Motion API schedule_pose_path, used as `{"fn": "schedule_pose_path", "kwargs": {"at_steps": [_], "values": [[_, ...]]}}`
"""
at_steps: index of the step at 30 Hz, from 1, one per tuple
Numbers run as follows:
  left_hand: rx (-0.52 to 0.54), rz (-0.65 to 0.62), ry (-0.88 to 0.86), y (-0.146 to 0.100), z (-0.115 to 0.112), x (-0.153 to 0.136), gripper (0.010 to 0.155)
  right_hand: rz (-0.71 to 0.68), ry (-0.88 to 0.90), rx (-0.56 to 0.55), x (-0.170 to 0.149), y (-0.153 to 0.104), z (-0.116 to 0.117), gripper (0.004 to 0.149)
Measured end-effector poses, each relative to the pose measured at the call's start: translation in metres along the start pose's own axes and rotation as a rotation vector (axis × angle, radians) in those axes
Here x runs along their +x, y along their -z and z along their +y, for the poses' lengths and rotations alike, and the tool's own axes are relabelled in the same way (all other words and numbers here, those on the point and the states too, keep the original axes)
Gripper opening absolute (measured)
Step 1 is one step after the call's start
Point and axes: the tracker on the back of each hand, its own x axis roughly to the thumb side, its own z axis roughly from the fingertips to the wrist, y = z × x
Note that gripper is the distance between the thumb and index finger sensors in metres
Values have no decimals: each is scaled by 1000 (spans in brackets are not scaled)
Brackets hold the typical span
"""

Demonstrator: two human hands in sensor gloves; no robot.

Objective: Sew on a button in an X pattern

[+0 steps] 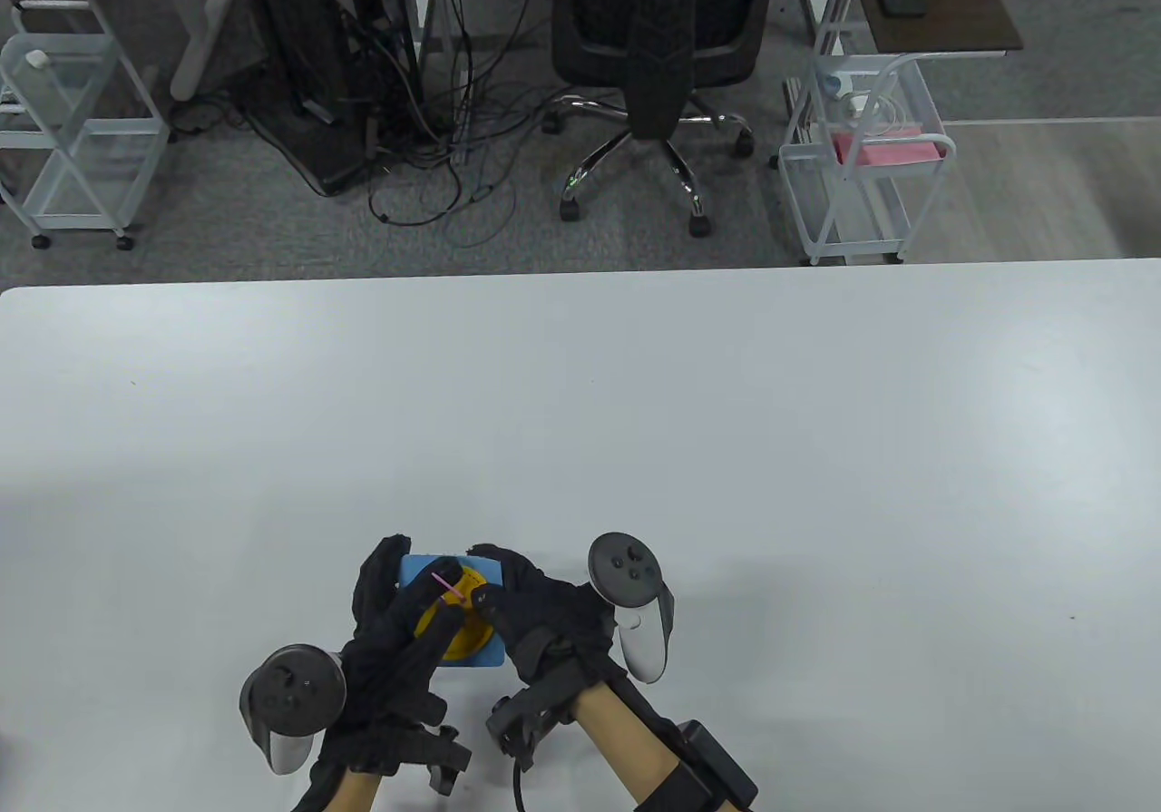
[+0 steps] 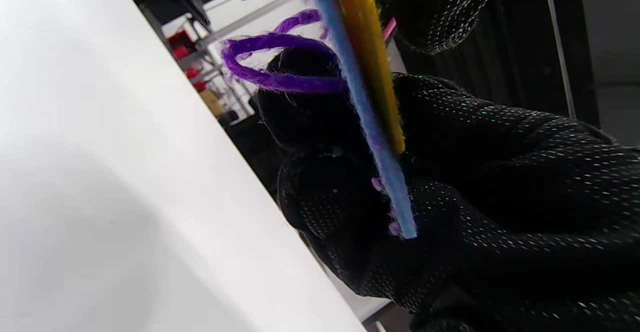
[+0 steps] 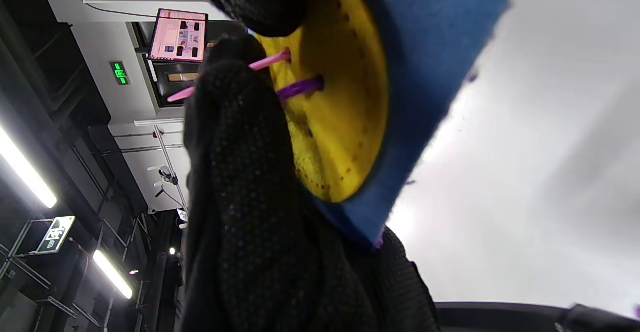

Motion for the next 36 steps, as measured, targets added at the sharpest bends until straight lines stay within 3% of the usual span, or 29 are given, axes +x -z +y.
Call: {"fn": "schedule_pose_path", "kwargs": {"at_steps": [6, 18, 36], "values": [[26, 23, 32, 0, 1, 0, 36, 5, -33, 6, -2, 0, 5, 51], [64, 15, 45, -1, 6, 0, 35, 52, -90, -24, -4, 0, 2, 47], [174, -61, 0, -5, 31, 9, 35, 105, -134, -35, -8, 0, -2, 48]]}}
